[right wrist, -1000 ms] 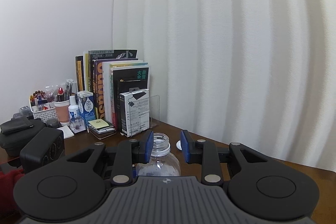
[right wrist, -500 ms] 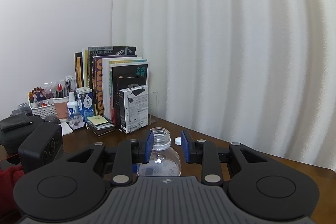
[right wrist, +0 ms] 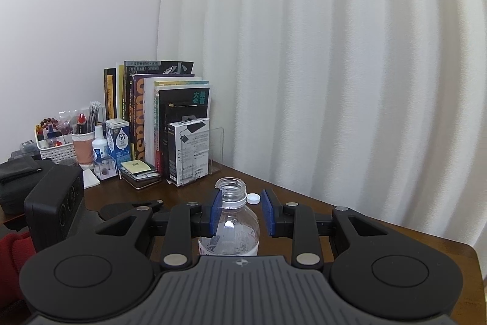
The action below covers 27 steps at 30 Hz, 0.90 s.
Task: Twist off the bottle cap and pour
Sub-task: 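Open the left gripper and release the clear bottle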
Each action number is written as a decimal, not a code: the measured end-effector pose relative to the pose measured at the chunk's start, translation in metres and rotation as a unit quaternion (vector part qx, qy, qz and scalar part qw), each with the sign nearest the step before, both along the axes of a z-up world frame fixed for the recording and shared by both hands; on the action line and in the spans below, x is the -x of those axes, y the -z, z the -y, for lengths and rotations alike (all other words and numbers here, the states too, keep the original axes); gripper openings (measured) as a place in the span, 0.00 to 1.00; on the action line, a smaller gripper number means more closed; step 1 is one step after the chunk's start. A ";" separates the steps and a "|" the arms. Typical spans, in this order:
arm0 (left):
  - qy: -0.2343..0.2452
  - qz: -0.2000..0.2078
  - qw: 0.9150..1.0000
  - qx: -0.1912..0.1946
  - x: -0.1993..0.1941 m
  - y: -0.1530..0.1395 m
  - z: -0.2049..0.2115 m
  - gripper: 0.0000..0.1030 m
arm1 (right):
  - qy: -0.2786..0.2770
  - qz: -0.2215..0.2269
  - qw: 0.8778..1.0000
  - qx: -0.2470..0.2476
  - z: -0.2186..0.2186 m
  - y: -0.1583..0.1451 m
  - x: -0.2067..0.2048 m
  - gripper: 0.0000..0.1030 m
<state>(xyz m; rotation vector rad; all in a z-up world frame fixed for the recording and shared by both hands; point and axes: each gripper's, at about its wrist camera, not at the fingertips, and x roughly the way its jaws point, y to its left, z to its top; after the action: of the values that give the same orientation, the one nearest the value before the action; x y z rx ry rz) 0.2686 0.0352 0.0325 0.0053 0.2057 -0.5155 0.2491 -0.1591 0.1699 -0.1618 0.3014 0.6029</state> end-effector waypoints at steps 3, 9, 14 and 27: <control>-0.005 -0.001 1.000 -0.003 0.002 0.000 0.001 0.88 | 0.004 0.001 1.000 0.004 -0.001 -0.001 0.003 0.31; -0.015 -0.004 1.000 -0.002 0.003 0.000 0.001 0.92 | 0.013 0.008 1.000 0.010 -0.004 -0.003 0.009 0.39; -0.023 -0.005 1.000 -0.001 0.005 -0.001 -0.001 0.98 | 0.024 0.018 0.999 0.024 -0.006 -0.003 0.018 0.44; -0.060 -0.004 0.998 -0.034 0.035 -0.002 -0.027 1.00 | -0.002 0.092 0.995 0.046 -0.070 -0.010 0.054 0.63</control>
<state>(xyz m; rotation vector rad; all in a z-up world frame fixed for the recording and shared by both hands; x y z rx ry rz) 0.2331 0.0618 0.0342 0.0560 0.2296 -0.3880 0.1955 -0.0892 0.1803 -0.3046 0.1501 0.5735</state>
